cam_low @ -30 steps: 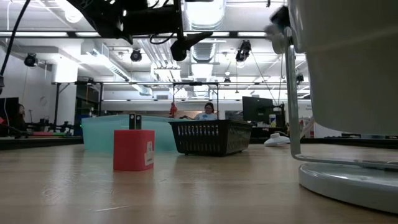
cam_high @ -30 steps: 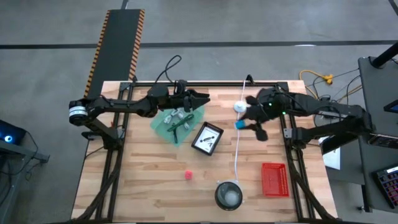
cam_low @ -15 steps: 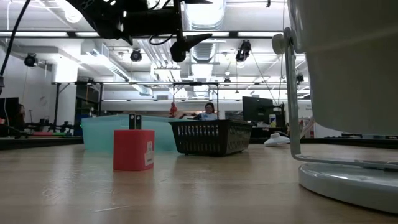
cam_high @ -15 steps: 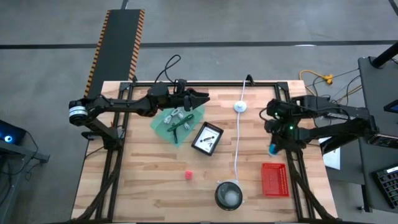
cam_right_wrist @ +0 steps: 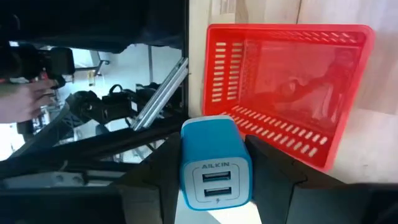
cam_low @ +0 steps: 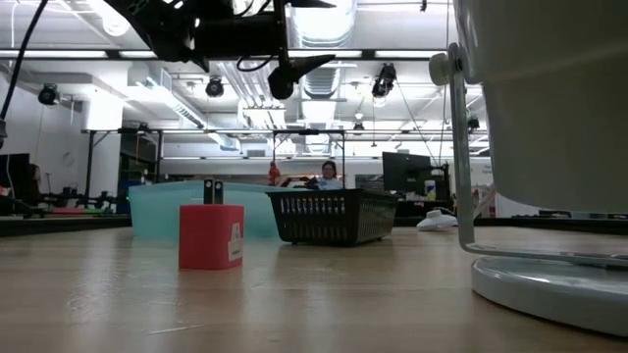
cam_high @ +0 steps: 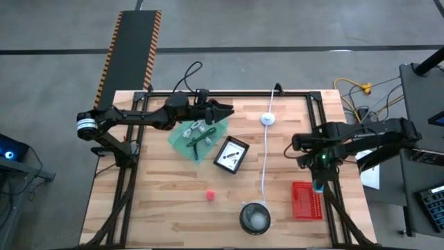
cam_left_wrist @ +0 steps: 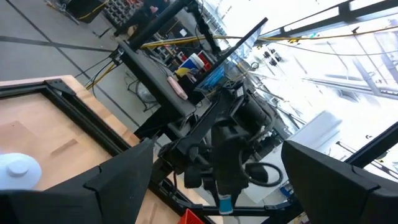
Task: Pick and place items into bin
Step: Put the blue charger adaptor into the red bin, then put the red charger adaptor into the red bin
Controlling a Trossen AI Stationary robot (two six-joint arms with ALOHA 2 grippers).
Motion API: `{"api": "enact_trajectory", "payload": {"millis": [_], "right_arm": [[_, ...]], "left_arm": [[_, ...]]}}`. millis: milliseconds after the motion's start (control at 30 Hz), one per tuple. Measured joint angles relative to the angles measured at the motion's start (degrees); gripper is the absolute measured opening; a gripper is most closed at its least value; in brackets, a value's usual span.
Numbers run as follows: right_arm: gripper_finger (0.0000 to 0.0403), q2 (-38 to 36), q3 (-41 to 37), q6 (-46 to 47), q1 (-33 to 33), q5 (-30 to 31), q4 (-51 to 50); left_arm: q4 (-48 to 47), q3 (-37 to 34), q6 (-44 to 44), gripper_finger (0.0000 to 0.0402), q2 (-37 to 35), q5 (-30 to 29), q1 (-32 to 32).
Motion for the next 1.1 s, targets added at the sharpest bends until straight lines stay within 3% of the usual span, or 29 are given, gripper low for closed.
{"api": "enact_trajectory", "payload": {"millis": [267,467,767,967,1100], "right_arm": [[0.0138,0.0,-5.3,7.7,3.1,-1.8,13.5],[0.0140,0.0,-6.9,7.7,4.7,0.8,17.3],[0.0214,0.1,-8.2,9.1,5.0,1.8,17.9],[0.0228,0.1,-8.2,9.0,5.0,1.8,18.0],[0.0229,0.1,-8.2,9.0,5.0,1.9,18.0]], "left_arm": [[-3.0,-0.1,0.0,0.0336,0.0,0.2,0.3],[-3.1,-0.1,0.0,0.0336,0.0,0.3,0.6],[-3.1,-0.1,0.0,0.0336,0.0,1.0,0.7],[-3.1,-0.1,-0.1,0.0336,0.0,2.5,0.7],[-3.1,-0.1,-2.4,0.0336,0.0,7.8,0.7]]}}
